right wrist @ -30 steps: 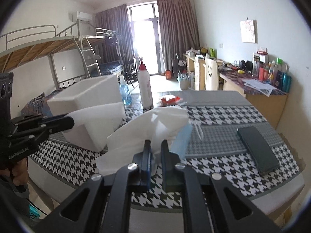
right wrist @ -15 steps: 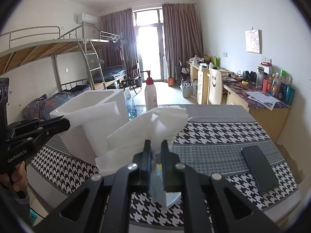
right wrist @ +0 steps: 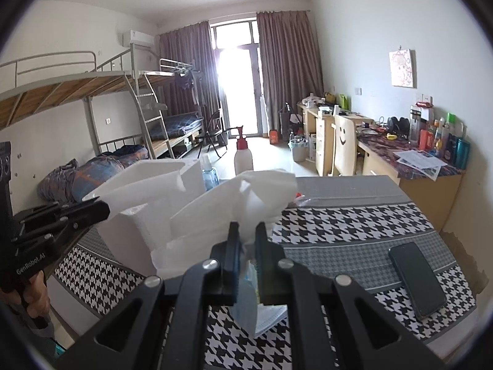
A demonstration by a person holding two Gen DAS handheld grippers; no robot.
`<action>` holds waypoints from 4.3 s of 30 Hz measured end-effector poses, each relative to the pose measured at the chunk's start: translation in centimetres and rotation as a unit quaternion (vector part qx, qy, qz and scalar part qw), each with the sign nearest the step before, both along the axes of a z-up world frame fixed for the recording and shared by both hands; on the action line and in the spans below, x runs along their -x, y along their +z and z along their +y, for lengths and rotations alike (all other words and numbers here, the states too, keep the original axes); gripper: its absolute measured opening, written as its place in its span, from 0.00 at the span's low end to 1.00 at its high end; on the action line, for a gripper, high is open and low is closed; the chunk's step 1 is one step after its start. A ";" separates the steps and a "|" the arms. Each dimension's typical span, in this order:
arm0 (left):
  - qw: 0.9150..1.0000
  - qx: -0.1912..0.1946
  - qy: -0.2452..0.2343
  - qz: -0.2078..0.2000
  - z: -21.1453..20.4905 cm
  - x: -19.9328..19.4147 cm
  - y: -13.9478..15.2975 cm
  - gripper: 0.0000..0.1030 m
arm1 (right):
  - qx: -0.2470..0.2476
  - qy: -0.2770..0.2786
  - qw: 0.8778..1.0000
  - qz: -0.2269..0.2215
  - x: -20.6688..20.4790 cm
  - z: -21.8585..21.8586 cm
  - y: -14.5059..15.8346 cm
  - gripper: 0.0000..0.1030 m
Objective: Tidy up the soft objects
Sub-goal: 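Carry the white tissues with the right gripper over the white foam box, then open the right gripper to drop the tissues into the box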
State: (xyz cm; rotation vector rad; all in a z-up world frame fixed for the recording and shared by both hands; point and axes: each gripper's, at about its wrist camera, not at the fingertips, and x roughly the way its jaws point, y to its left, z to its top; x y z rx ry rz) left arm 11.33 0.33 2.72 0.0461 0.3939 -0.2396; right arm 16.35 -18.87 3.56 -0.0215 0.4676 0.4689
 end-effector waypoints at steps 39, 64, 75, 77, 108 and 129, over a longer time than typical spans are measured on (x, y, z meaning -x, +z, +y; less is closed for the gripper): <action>1.000 0.001 0.023 -0.020 2.7 0.8 1.4 0.06 | 0.003 0.001 1.000 -0.015 -0.7 0.8 0.9 0.16; 0.997 0.001 0.071 -0.027 5.1 -0.5 2.2 0.06 | 0.002 0.045 0.998 -0.031 -1.3 4.3 2.2 0.16; 0.993 0.007 0.114 -0.020 6.5 -2.1 2.4 0.06 | 0.001 0.065 0.997 -0.029 -2.3 5.9 2.7 0.16; 0.992 0.006 0.123 -0.019 6.7 -2.4 2.3 0.06 | 0.000 0.069 0.997 -0.027 -2.5 6.2 2.8 0.16; 0.984 0.013 0.177 0.011 9.7 -4.9 1.5 0.85 | 0.006 0.085 0.996 -0.009 -4.9 8.9 2.9 0.17; 0.973 0.018 0.230 -0.019 12.1 -2.2 1.6 0.99 | 0.017 0.111 0.994 -0.004 -5.5 12.4 3.5 0.17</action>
